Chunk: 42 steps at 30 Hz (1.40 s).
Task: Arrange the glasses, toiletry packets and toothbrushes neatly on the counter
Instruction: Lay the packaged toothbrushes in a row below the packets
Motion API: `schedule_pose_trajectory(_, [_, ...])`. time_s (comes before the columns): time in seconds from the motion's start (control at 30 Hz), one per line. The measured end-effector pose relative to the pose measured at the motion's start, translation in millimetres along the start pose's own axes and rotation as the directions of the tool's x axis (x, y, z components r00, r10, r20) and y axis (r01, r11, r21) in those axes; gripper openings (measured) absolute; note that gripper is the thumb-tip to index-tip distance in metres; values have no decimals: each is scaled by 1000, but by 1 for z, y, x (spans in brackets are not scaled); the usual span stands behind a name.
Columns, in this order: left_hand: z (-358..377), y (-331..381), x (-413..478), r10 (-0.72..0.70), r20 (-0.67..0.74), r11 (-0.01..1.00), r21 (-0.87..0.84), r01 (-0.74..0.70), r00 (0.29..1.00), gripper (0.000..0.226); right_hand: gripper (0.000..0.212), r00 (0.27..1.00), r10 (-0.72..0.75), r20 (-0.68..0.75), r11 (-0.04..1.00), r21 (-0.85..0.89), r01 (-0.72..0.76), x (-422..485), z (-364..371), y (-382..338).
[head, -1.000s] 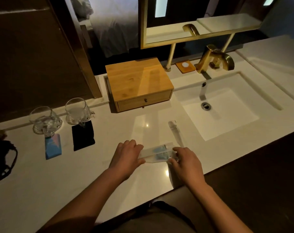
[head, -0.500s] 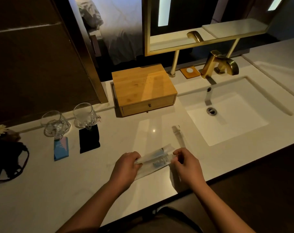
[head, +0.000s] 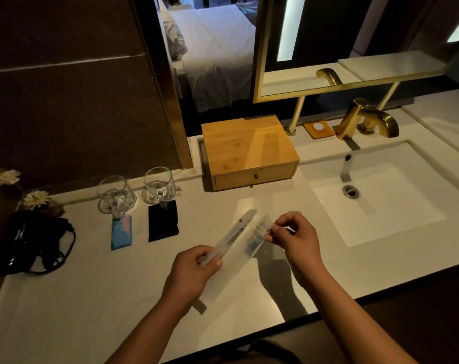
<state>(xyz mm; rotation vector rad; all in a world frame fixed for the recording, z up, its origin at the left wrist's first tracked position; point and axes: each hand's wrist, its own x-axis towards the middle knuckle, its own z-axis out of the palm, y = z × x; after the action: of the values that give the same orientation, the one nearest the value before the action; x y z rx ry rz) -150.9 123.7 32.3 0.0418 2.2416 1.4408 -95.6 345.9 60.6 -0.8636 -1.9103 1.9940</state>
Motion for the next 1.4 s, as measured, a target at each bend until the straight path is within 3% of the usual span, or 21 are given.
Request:
schedule_pose_trajectory(0.03, [-3,-2,-1,-14,-21,1000,-18,14,1000,9,6,1000,29,11,999,36,-30,0,5,-1])
schedule_pose_trajectory(0.13, [-12,-9,-5,-69,-40,993,-99,64,997,19,31,971,187,147,969,137,-207,-4,21,2])
schedule_pose_trajectory(0.2, [-16,-14,-8,-113,-43,983,-148,105,993,36,40,929,250,273,960,59,-275,-10,36,7])
schedule_pose_trajectory(0.3, [-21,-23,-13,-175,-50,969,-185,163,983,49,39,893,241,380,968,-27,-250,-18,60,16])
schedule_pose_trajectory(0.53, [-35,-38,-25,-260,-21,901,-364,235,965,21,18,849,267,456,960,-51,-275,-15,99,23])
schedule_pose_trajectory(0.67, [-44,-45,-33,-323,-21,867,-408,287,946,27,24,803,295,518,952,-86,-294,-14,113,29])
schedule_pose_trajectory(0.83, [-67,-57,-39,-314,-67,839,-487,244,947,24,24,796,278,538,957,-79,-281,-15,127,30])
schedule_pose_trajectory(1.0, [-112,-75,-42,-292,-74,888,-392,241,954,29,17,840,264,474,964,-126,-232,-32,147,30])
schedule_pose_trajectory(1.17, [-151,-102,-39,-452,-214,889,-189,417,866,27,14,848,285,446,955,-214,-208,-56,168,44])
schedule_pose_trajectory(1.4, [-166,-127,-45,-234,-223,956,127,266,946,26,12,856,338,392,931,-274,-242,-80,185,69])
